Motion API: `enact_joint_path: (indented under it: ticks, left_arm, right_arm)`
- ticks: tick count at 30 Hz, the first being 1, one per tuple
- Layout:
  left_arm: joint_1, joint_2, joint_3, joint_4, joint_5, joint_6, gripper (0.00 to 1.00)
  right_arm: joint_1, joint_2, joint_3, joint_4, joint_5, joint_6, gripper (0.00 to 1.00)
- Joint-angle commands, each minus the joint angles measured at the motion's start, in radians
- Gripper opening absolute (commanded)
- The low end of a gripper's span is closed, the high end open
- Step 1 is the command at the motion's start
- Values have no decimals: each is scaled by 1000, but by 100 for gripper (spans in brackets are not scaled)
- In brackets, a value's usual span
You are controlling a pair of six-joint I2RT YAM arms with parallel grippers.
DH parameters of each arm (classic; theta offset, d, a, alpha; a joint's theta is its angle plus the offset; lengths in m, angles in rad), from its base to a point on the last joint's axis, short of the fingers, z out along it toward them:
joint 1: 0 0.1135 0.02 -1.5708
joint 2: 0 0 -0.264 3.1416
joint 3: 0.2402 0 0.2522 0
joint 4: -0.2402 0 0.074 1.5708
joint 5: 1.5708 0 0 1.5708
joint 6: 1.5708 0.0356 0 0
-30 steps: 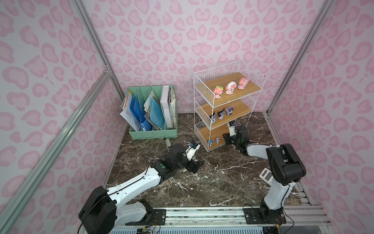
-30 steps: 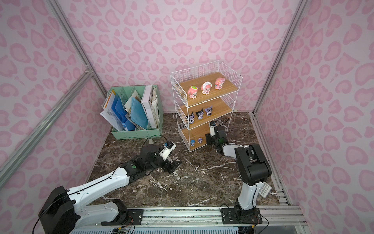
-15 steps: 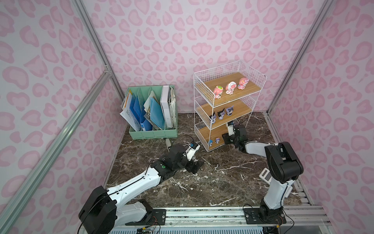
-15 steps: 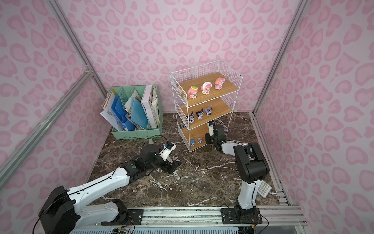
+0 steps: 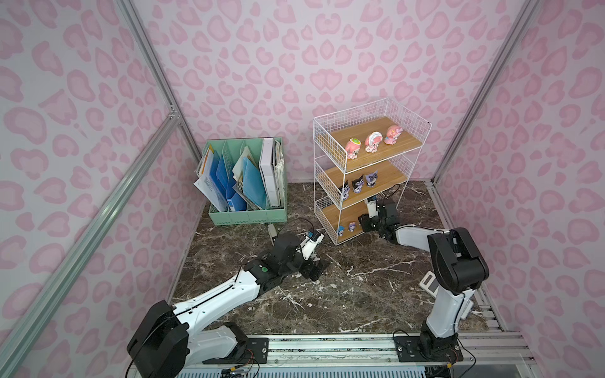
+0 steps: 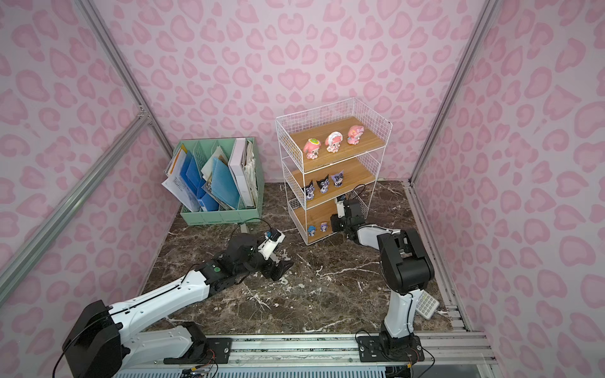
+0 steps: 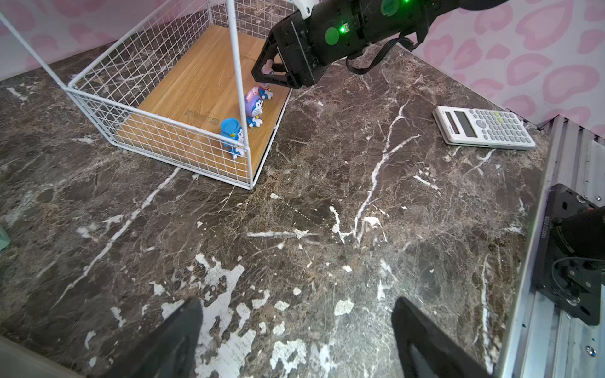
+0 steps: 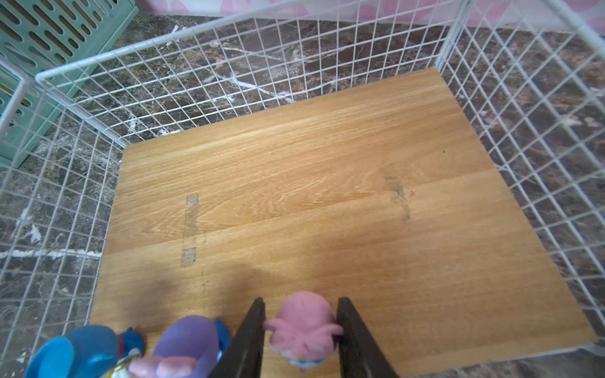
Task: Organize plastic toys on shelves
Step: Place the plastic toy on the shelf.
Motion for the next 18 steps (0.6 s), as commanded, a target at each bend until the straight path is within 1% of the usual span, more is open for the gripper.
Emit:
enact_joint_path:
  ticks: [1, 4, 9, 14, 16, 18]
  left_arm:
    - [0, -4, 4, 4, 8, 14, 92]
    - [0, -3, 3, 4, 9, 13, 92]
    - [0, -1, 2, 4, 10, 11, 92]
    - [1, -7, 2, 4, 7, 11, 92]
    - [0, -11, -2, 4, 3, 10, 92]
    - [1, -16, -4, 4, -6, 5, 92]
  right_arm:
    - [1, 3, 8, -20, -9, 6, 39]
    - [2, -1, 4, -18, -6, 7, 44]
    - [-1, -5, 1, -10, 3, 12, 49]
    - [-1, -20, -4, -6, 12, 20, 57]
    - [-1, -48, -24, 7, 14, 23, 61]
    - [-1, -91, -55, 19, 17, 28, 67]
